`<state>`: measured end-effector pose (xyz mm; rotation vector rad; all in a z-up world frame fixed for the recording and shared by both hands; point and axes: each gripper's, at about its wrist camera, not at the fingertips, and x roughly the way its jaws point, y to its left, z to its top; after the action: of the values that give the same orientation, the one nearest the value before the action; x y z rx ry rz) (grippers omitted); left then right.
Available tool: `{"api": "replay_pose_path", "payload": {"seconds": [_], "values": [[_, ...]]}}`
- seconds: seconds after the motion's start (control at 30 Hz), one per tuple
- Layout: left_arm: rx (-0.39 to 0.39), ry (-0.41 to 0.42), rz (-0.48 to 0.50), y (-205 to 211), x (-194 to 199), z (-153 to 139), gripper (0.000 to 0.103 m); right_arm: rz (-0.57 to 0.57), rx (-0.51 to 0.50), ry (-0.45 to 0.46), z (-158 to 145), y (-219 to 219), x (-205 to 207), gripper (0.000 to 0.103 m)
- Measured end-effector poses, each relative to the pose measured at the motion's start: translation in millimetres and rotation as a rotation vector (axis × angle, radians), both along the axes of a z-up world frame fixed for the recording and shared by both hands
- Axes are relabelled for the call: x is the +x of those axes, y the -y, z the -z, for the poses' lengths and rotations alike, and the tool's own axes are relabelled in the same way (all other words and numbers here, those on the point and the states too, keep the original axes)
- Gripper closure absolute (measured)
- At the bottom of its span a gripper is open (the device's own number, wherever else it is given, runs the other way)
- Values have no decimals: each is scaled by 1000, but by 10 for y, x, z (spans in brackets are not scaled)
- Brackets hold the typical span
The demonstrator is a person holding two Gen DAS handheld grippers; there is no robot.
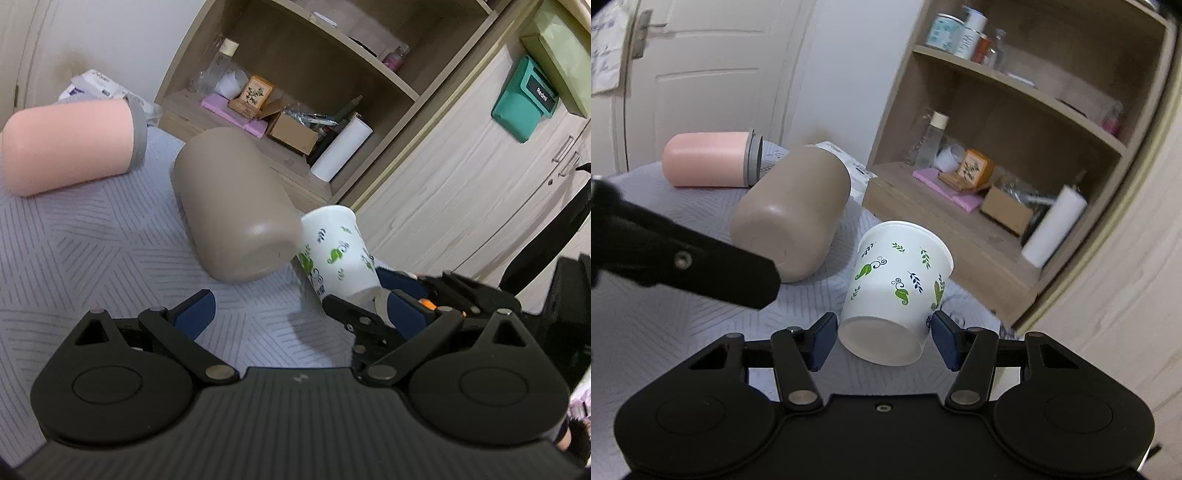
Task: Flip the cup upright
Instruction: 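Close the right gripper on the white cup while the left gripper presses its rim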
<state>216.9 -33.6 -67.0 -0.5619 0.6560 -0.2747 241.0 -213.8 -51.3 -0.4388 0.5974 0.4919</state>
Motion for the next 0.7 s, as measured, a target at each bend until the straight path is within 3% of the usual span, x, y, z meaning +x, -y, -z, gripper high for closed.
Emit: {"api": "replay_pose_path", "payload": {"seconds": [0.17,0.57,0.7], "values": [[-26,-20,27,22,-21,21,3,10,82,-77,-23,68,-208,41],[-175,-103,90,-68,-115,149,3,68,269,-262,-49,224,-492,41],[-174,-111,102,-79,-151,141,3,77,271,-297,-64,195,-600,41]]}}
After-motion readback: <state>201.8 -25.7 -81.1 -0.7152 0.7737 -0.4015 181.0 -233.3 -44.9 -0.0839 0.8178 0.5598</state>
